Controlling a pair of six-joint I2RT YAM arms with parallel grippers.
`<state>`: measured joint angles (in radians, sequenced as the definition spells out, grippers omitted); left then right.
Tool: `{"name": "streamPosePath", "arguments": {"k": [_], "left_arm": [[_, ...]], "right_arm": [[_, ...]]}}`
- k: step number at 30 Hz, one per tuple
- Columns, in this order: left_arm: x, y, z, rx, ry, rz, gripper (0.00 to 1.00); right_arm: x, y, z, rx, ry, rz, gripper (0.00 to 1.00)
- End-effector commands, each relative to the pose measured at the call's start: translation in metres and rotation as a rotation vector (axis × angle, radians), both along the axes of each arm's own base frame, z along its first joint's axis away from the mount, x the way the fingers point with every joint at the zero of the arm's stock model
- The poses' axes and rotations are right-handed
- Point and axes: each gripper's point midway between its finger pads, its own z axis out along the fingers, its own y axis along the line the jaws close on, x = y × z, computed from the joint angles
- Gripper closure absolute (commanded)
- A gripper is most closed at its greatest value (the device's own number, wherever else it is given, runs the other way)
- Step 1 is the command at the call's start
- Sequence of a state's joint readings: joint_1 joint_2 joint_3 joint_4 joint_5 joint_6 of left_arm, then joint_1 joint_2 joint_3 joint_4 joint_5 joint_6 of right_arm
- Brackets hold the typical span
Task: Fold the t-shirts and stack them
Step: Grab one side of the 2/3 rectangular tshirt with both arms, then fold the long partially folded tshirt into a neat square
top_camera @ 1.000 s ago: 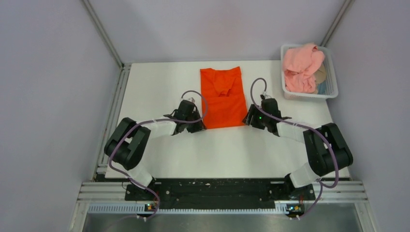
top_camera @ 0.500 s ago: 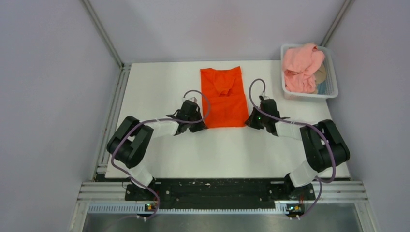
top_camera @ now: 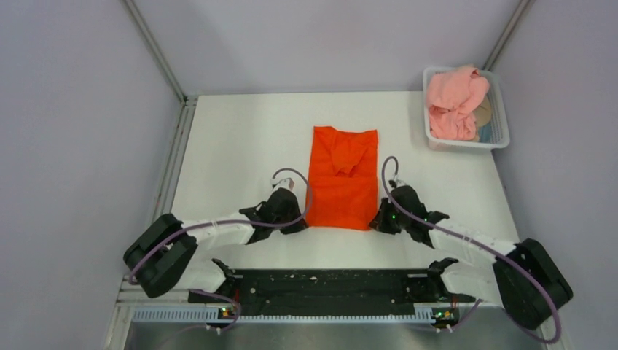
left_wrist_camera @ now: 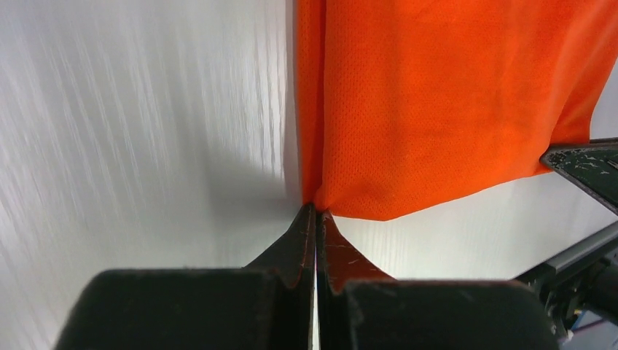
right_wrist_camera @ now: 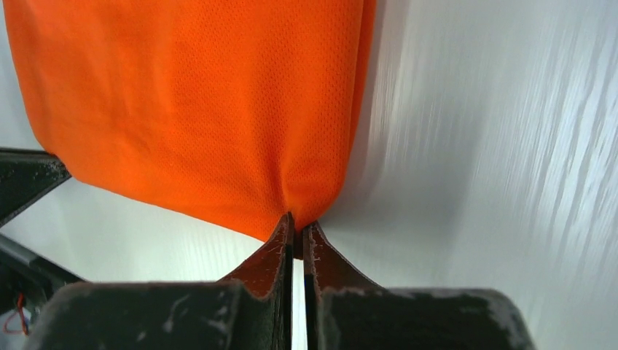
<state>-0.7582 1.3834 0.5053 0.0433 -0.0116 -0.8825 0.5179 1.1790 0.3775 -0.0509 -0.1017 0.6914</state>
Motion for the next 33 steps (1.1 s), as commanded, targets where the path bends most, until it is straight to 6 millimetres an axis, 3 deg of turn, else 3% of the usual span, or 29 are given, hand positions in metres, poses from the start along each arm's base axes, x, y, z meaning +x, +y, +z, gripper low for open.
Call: {"name": "streamPosePath", "arguments": {"k": [1,3,6,13,17,28,33], "left_arm": [[-0.060,0.043,-0.032,0.160,0.140,0.035,1.00],[-0.070,0.042,-0.027,0.135,0.139,0.028,1.00],[-0.080,0.021,-0.010,0.053,0.095,-0.024,1.00],[-0.069,-0.007,0.020,0.022,-0.003,-0.111,1.00],[-0.056,-0.007,0.038,0.065,-0.069,-0.104,1.00],[0.016,-0.016,0.129,0.085,-0.397,0.014,1.00],[0.056,-0.012,0.156,0.094,-0.454,0.055,1.00]], "right_arm": [[-0.060,-0.011,-0.013,-0.021,0.133,-0.004,1.00],[-0.080,-0.009,-0.015,0.016,0.168,0.020,1.00],[-0.093,-0.011,-0.010,0.047,0.177,0.026,1.00],[-0.067,-0.007,0.035,0.090,0.002,0.009,1.00],[-0.054,-0.009,0.049,0.058,-0.045,0.000,1.00],[0.009,-0.022,0.127,-0.056,-0.273,-0.142,1.00],[0.041,-0.020,0.160,-0.039,-0.383,-0.189,1.00]]}}
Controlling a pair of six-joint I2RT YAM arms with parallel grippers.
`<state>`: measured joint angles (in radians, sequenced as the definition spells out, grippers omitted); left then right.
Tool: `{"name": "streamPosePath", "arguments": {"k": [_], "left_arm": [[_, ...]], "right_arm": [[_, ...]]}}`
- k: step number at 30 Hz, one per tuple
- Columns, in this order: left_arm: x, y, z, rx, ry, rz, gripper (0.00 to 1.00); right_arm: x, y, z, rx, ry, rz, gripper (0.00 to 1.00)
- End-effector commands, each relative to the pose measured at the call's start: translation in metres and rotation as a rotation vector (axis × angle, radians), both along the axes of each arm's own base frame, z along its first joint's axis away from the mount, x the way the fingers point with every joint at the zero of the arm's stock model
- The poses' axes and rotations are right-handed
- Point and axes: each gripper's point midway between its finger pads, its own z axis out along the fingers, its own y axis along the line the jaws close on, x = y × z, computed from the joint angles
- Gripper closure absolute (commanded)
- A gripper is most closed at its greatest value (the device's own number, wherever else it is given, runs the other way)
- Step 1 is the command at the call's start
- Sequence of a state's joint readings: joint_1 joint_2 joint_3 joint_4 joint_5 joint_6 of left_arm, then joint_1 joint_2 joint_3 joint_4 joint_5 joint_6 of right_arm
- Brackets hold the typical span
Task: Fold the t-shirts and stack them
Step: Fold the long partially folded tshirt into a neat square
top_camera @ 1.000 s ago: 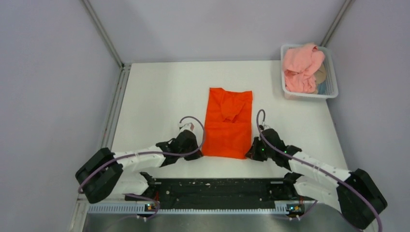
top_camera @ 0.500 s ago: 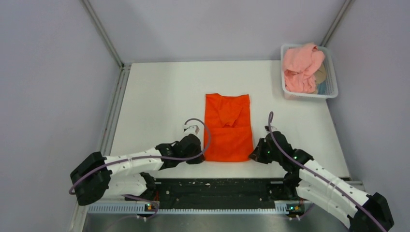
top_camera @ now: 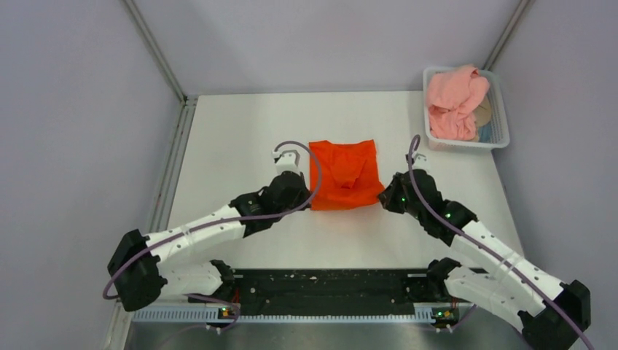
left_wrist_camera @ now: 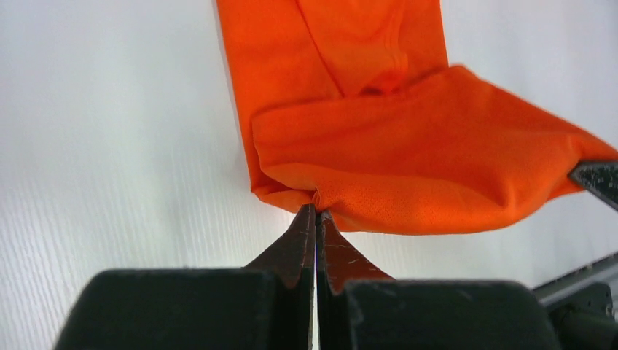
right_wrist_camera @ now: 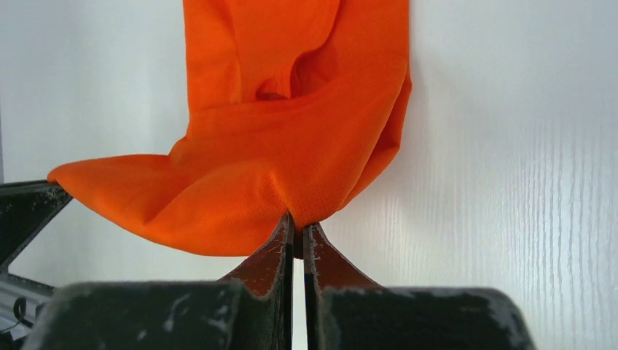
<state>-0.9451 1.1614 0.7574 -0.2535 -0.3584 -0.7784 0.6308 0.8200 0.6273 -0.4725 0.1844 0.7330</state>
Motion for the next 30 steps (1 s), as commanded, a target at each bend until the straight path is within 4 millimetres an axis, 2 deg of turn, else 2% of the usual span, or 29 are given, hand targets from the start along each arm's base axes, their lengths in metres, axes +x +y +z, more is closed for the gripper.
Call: {"name": "streamPosePath", "arguments": {"k": [1,7,11,14,20,27,30], "left_arm": [[0.049,0.004,0.040,-0.006,-0.125,0.056,1.00],[0.091,0.010,0.063,-0.002,-0.185,0.055,1.00],[0.119,0.008,0.072,0.012,-0.199,0.070,1.00],[0.140,0.012,0.073,0.035,-0.195,0.095,1.00],[0.183,0.019,0.070,0.052,-0.182,0.117,1.00],[0.230,0.019,0.059,0.088,-0.167,0.125,1.00],[0.248,0.022,0.046,0.102,-0.146,0.143,1.00]], "right_arm": [[0.039,-0.005,0.043,-0.003,-0.147,-0.073,1.00],[0.085,-0.019,0.060,0.006,-0.187,-0.130,1.00],[0.111,-0.015,0.063,0.030,-0.186,-0.096,1.00],[0.129,-0.011,0.068,0.022,-0.189,-0.073,1.00],[0.165,-0.016,0.073,0.032,-0.195,-0.084,1.00],[0.200,-0.018,0.061,0.032,-0.169,-0.076,1.00],[0.220,-0.021,0.050,0.033,-0.155,-0.079,1.00]]}}
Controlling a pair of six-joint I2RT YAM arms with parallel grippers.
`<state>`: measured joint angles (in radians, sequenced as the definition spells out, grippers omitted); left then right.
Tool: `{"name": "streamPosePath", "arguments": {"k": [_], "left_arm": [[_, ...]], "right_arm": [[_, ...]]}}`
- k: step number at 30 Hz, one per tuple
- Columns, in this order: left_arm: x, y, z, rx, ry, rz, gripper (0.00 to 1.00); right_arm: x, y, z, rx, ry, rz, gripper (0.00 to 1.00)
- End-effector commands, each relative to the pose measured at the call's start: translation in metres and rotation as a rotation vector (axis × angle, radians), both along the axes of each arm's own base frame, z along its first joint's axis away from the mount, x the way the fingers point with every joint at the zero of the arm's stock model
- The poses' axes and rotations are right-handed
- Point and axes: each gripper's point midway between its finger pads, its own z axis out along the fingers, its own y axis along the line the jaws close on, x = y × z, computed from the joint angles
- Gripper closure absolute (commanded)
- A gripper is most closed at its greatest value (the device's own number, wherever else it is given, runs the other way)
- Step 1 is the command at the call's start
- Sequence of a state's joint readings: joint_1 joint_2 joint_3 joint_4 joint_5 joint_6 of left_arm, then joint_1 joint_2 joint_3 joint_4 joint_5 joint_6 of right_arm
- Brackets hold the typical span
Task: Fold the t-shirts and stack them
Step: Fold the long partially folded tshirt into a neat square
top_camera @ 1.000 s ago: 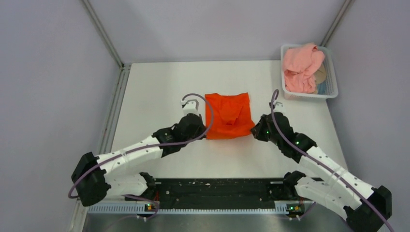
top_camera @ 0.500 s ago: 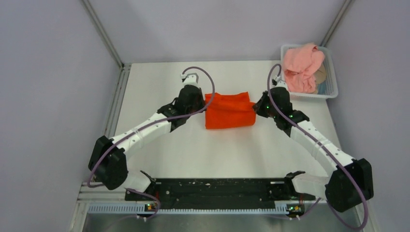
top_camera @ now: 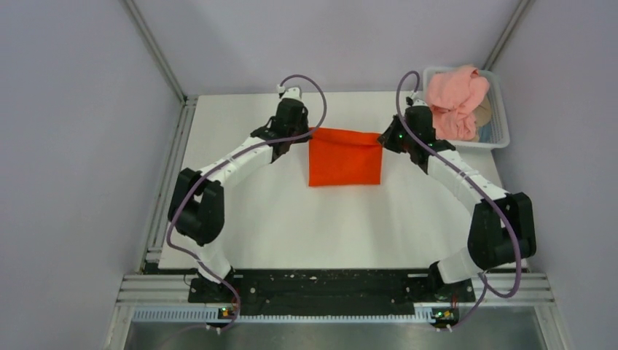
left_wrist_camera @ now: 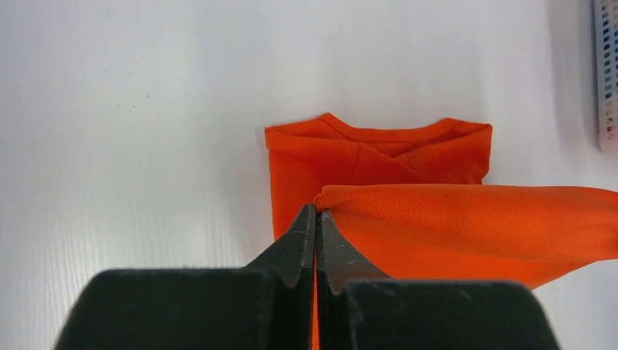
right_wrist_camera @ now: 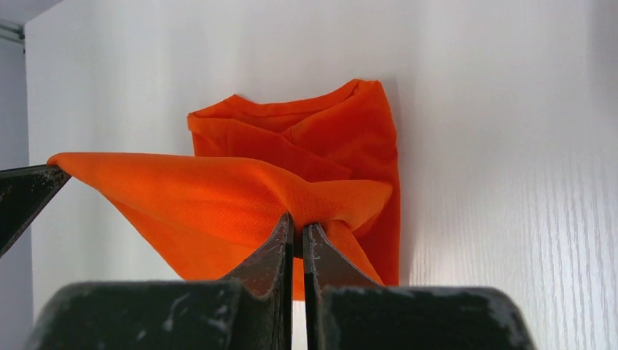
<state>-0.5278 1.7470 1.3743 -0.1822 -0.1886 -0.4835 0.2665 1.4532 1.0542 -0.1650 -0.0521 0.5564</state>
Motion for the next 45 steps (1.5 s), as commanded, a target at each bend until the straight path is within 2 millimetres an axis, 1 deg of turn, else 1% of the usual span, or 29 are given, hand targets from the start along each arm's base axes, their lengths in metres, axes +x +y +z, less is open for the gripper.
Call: {"name": "streamPosePath", "arguments": {"k": [1,3,6,9,11,12,15,17,18,19,20,21,22,23,24,25,26,27,29,30,32,34,35,36,37,38,40,42,45], "left_arm": [[0.034,0.009,0.003,0.016,-0.031,0.025,1.00],[0.048,0.011,-0.002,0.012,-0.023,0.036,1.00],[0.067,0.013,-0.018,0.002,0.003,0.050,1.00],[0.083,0.013,-0.034,-0.010,0.037,0.058,1.00],[0.093,0.012,-0.049,-0.016,0.061,0.053,1.00],[0.097,0.012,-0.055,-0.015,0.069,0.055,1.00],[0.108,0.010,-0.068,-0.018,0.091,0.055,1.00],[0.114,0.011,-0.074,-0.017,0.098,0.056,1.00],[0.118,0.010,-0.075,-0.020,0.098,0.054,0.98],[0.121,0.009,-0.076,-0.024,0.102,0.049,0.91],[0.123,0.008,-0.076,-0.028,0.105,0.041,0.80],[0.125,0.007,-0.074,-0.032,0.105,0.036,0.66],[0.126,0.006,-0.071,-0.037,0.100,0.029,0.54],[0.126,0.005,-0.066,-0.043,0.091,0.018,0.44],[0.126,0.003,-0.059,-0.051,0.079,0.006,0.33],[0.124,0.001,-0.052,-0.060,0.071,-0.003,0.10],[0.123,0.000,-0.043,-0.069,0.057,-0.010,0.03],[0.118,-0.005,-0.034,-0.092,0.052,-0.038,0.02],[0.108,-0.011,-0.018,-0.137,0.044,-0.074,0.01],[0.100,-0.016,-0.013,-0.166,0.044,-0.099,0.01],[0.080,-0.028,0.002,-0.236,0.039,-0.160,0.01],[0.060,-0.038,0.004,-0.281,0.040,-0.206,0.01],[0.050,-0.044,0.005,-0.299,0.038,-0.234,0.01],[0.040,-0.050,0.004,-0.319,0.042,-0.263,0.01],[0.028,-0.054,-0.004,-0.333,0.062,-0.288,0.01],[0.020,-0.061,-0.004,-0.352,0.062,-0.319,0.01],[0.000,-0.069,-0.018,-0.364,0.103,-0.356,0.02],[-0.015,-0.072,-0.034,-0.347,0.138,-0.368,0.01],[-0.031,-0.067,-0.062,-0.332,0.205,-0.359,0.01]], "right_arm": [[0.042,-0.010,0.011,-0.011,-0.066,-0.016,1.00],[0.055,-0.014,0.000,-0.022,-0.046,-0.031,1.00],[0.073,-0.019,-0.015,-0.016,-0.026,-0.046,1.00],[0.092,-0.022,-0.030,-0.032,-0.014,-0.034,1.00],[0.105,-0.021,-0.045,-0.030,0.009,-0.025,1.00],[0.108,-0.021,-0.053,-0.027,0.022,-0.020,1.00],[0.122,-0.019,-0.061,-0.015,0.024,-0.024,1.00],[0.129,-0.019,-0.066,-0.006,0.028,-0.030,0.96],[0.132,-0.019,-0.068,-0.003,0.030,-0.034,0.93],[0.134,-0.020,-0.068,-0.001,0.033,-0.036,0.86],[0.136,-0.020,-0.069,0.002,0.038,-0.040,0.72],[0.138,-0.020,-0.068,0.002,0.040,-0.039,0.55],[0.139,-0.020,-0.065,0.001,0.038,-0.038,0.41],[0.140,-0.020,-0.063,-0.003,0.039,-0.037,0.32],[0.140,-0.020,-0.059,-0.007,0.036,-0.036,0.25],[0.139,-0.021,-0.054,-0.012,0.033,-0.039,0.17],[0.137,-0.022,-0.050,-0.013,0.028,-0.042,0.03],[0.133,-0.022,-0.044,-0.012,0.020,-0.040,0.01],[0.124,-0.018,-0.034,0.013,-0.001,-0.014,0.01],[0.117,-0.012,-0.025,0.040,-0.019,0.016,0.01],[0.101,0.002,-0.020,0.114,-0.023,0.082,0.01],[0.083,0.022,-0.013,0.213,-0.032,0.167,0.01],[0.071,0.030,-0.017,0.262,-0.021,0.207,0.01],[0.062,0.039,-0.012,0.305,-0.031,0.243,0.01],[0.055,0.046,-0.010,0.338,-0.036,0.272,0.01],[0.049,0.053,-0.007,0.370,-0.043,0.301,0.01],[0.039,0.061,-0.011,0.413,-0.033,0.331,0.01],[0.039,0.064,-0.018,0.427,-0.014,0.332,0.01],[0.056,0.063,-0.030,0.413,0.009,0.313,0.01]]}}
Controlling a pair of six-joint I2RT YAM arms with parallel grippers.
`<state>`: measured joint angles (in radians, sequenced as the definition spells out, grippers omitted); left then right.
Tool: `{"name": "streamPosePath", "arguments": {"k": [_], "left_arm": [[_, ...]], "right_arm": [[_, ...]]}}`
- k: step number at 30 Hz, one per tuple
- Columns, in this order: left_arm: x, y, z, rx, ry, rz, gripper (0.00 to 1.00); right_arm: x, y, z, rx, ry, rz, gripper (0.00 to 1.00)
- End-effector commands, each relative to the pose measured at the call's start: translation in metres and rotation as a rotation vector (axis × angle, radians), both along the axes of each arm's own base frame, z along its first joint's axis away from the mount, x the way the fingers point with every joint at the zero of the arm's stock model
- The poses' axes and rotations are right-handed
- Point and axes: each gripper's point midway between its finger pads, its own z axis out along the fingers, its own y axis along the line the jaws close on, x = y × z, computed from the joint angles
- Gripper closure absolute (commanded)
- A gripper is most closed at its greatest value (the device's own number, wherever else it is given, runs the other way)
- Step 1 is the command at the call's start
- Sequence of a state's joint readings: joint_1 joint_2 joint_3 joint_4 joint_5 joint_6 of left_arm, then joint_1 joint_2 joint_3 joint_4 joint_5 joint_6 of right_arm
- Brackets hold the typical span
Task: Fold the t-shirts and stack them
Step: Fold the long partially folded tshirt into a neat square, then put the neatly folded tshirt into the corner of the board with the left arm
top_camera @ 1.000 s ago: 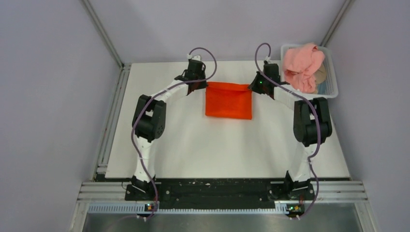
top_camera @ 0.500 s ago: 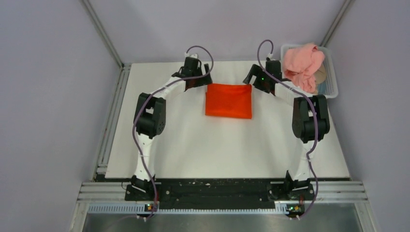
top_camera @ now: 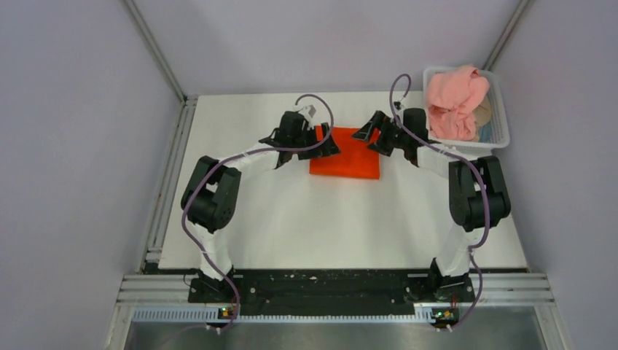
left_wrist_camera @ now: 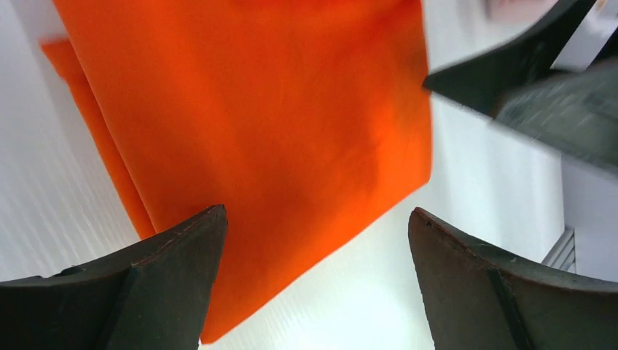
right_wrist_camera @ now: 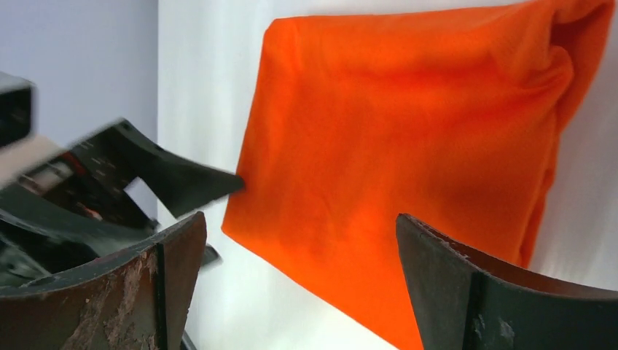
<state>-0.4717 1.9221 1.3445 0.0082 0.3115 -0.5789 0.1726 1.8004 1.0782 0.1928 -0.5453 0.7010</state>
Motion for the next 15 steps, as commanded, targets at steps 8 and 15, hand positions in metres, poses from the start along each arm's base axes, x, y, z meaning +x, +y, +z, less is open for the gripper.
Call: {"name": "streamPosePath", "arguments": {"k": [8,15], "left_arm": [[-0.052,0.007,-0.072,0.025,0.177,-0.058,0.01],[-0.061,0.014,-0.090,0.051,0.213,-0.050,0.01]], "right_arm": [[0.073,0.006,-0.008,-0.006,-0.053,-0.047,0.01],[0.084,-0.016,-0.064,-0.085,0.048,-0.124,0.01]]}}
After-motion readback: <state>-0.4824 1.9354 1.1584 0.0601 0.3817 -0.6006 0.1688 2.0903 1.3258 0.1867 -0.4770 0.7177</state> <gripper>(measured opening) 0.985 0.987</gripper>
